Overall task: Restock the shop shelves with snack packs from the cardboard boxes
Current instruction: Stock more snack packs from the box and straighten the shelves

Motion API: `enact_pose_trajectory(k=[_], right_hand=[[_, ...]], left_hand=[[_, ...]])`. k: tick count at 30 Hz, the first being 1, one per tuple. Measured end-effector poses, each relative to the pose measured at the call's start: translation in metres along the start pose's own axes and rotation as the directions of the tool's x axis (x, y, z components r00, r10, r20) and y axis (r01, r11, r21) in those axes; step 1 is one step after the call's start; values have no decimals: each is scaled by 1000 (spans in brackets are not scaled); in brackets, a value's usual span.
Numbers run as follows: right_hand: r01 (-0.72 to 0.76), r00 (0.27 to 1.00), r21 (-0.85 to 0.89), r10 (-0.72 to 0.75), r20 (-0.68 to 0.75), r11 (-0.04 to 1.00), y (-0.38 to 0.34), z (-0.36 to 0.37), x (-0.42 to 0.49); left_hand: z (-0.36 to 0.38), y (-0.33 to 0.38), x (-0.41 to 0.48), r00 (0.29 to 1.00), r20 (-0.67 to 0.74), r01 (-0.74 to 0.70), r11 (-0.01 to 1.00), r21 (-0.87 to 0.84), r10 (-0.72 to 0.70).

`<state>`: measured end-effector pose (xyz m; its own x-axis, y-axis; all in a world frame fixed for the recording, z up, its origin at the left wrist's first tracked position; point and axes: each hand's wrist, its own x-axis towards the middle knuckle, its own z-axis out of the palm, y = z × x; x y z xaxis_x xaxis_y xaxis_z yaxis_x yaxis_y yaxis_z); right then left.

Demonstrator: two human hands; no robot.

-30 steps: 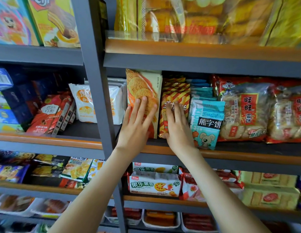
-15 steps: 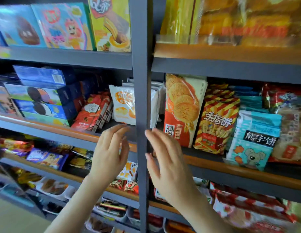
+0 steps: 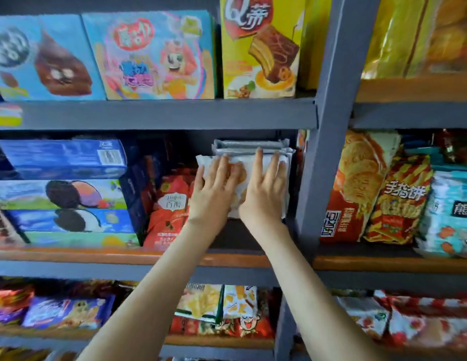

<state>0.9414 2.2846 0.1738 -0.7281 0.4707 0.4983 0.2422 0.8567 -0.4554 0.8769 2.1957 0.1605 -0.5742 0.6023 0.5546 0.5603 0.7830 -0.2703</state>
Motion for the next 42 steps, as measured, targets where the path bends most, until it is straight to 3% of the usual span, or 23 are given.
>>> enact_pose_trajectory(k=[4,9,14,23,27,31,36,39,42], right_hand=[[-220,975,-85,218,-33,972,12,23,19],[-263,964,-89,265,10,961,9,34,39],[-183,978,-103,191,78,978,7,32,34],[-159,987,-176,156,-28,972,18,39,21],[-206,973,-219,176,-149,954,22,48,19],[-188,976,-216,157,-153,958,19,46,16],[-72,982,-162,42,-182,984,9,40,0],[99,990,12,-98,-101,995,-9,27,-22],[318,936,128,-290,-199,939,-23,7,-47]], left_hand=[[14,-8,18,989,110,-93,995,-24,95],[11,-8,27,984,129,-132,989,64,123],[16,-17,25,985,123,-127,990,56,120],[18,-15,13,997,58,-48,999,4,47],[30,-10,22,995,12,-93,994,-65,94],[33,-7,25,993,-1,-119,992,-50,119],[22,-12,14,982,-155,-128,987,-98,112],[5,-9,-13,973,-230,-75,955,-287,8],[-18,-7,-45,961,-254,-25,874,-485,-114]])
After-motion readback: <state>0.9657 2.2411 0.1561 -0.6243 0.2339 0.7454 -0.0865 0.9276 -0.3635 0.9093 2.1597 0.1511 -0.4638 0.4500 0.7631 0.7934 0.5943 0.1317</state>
